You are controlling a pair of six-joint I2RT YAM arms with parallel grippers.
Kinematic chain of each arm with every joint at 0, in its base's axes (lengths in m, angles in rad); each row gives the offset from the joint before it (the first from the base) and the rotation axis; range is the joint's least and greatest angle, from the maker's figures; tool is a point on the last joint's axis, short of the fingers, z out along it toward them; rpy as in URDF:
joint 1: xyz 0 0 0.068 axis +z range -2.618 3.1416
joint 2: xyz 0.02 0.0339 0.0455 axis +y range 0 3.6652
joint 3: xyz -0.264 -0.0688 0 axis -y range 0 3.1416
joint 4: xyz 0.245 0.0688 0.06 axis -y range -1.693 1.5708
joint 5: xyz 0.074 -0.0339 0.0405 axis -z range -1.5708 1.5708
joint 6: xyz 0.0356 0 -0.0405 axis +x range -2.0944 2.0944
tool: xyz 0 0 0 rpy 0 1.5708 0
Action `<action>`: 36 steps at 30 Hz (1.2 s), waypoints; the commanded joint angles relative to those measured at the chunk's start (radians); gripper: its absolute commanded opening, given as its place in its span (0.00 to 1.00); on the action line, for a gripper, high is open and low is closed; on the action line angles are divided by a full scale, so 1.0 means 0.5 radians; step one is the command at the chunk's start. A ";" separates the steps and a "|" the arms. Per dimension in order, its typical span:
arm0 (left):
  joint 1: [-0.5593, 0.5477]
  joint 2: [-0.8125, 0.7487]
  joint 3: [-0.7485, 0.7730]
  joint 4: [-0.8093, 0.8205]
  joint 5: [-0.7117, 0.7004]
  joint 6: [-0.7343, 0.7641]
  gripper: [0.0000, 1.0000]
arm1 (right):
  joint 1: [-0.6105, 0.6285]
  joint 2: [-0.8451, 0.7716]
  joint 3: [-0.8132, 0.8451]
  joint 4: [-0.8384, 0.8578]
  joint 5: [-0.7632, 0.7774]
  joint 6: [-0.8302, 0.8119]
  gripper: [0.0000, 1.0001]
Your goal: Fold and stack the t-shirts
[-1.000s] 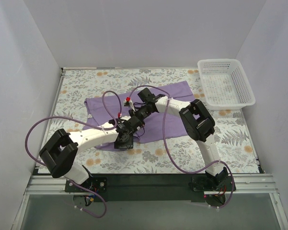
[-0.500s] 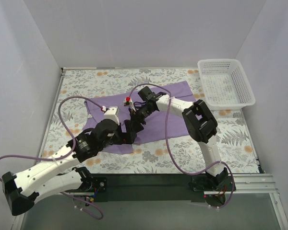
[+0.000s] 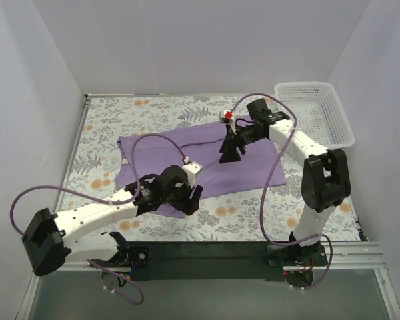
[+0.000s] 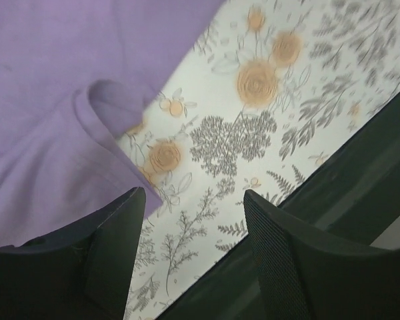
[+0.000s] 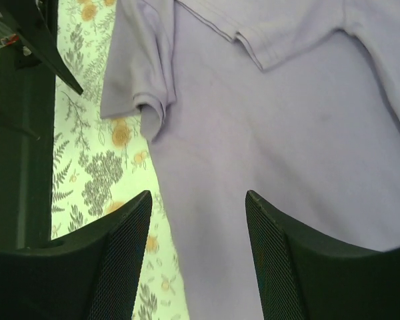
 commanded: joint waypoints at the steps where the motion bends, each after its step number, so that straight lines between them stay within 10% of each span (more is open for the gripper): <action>1: -0.126 0.206 0.182 -0.269 0.001 -0.064 0.59 | -0.144 -0.226 -0.229 -0.098 -0.083 -0.192 0.65; 13: -0.270 0.741 0.382 -0.647 -0.760 -0.467 0.51 | -0.556 -0.226 -0.340 -0.104 -0.340 -0.205 0.65; 36: -0.270 1.072 0.349 -0.580 -0.524 -0.326 0.31 | -0.724 -0.235 -0.355 -0.110 -0.420 -0.192 0.65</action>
